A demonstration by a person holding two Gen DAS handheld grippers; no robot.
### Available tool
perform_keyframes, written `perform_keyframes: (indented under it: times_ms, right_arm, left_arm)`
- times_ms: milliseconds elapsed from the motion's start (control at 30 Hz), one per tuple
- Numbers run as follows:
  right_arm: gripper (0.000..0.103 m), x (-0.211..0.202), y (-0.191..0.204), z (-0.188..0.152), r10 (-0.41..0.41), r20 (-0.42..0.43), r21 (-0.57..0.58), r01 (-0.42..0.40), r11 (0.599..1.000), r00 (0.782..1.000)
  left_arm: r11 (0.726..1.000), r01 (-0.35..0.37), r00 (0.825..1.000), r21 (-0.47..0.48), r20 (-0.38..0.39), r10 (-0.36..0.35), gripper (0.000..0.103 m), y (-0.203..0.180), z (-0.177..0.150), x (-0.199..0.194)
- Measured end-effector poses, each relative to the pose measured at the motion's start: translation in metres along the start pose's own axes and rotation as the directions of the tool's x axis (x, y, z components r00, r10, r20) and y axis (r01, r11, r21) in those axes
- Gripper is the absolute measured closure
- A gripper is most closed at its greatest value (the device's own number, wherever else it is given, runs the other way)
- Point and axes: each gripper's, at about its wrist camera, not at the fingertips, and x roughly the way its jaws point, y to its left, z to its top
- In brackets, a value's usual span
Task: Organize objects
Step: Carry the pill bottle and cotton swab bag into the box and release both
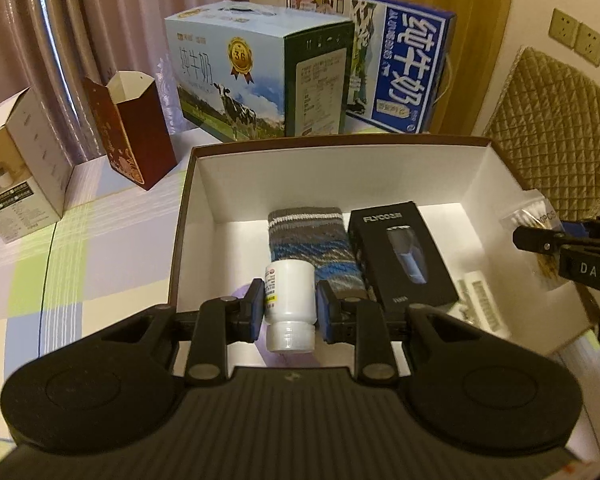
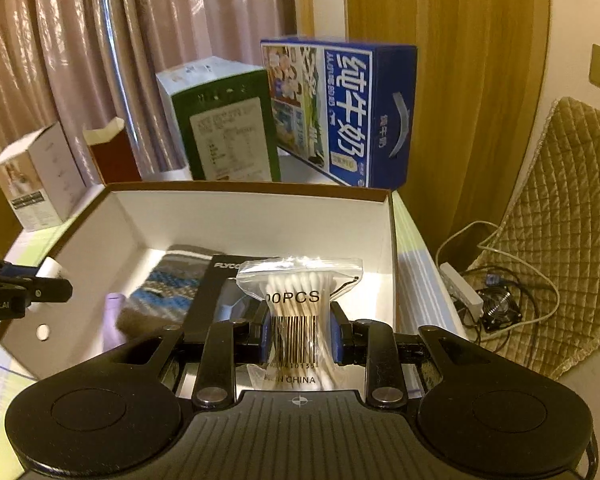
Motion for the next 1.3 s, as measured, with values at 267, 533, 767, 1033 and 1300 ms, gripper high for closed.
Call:
perform_keyframes:
  times_ms: [267, 533, 767, 1033, 1300]
  right_arm:
    - [0.078, 0.036, -0.002, 0.013, -0.028, -0.031, -0.018, 0.028, 0.999, 0.999]
    - [0.072, 0.055, -0.004, 0.025, -0.072, -0.013, -0.037, 0.071, 0.997, 0.997]
    - [0.031, 0.053, -0.008, 0.027, -0.079, 0.025, -0.013, 0.08, 0.997, 0.997]
    - [0.028, 0.051, -0.009, 0.024, -0.053, 0.014, 0.006, 0.053, 0.999, 0.998]
    - [0.024, 0.042, -0.009, 0.018, -0.032, 0.007, 0.005, 0.032, 0.999, 0.999]
  left_arm:
    - [1.0, -0.026, 0.999, 0.006, -0.034, 0.026, 0.081, 0.008, 0.019, 0.035]
    - [1.0, -0.02, 0.999, 0.003, -0.043, 0.02, 0.081, 0.012, 0.03, 0.052]
    - [1.0, -0.018, 0.998, 0.004, -0.053, 0.019, 0.081, 0.014, 0.034, 0.062]
    - [0.999, -0.032, 0.998, 0.004, -0.055, 0.032, 0.081, 0.016, 0.037, 0.07]
    - [0.998, -0.061, 0.998, 0.016, -0.034, 0.061, 0.045, 0.018, 0.042, 0.065]
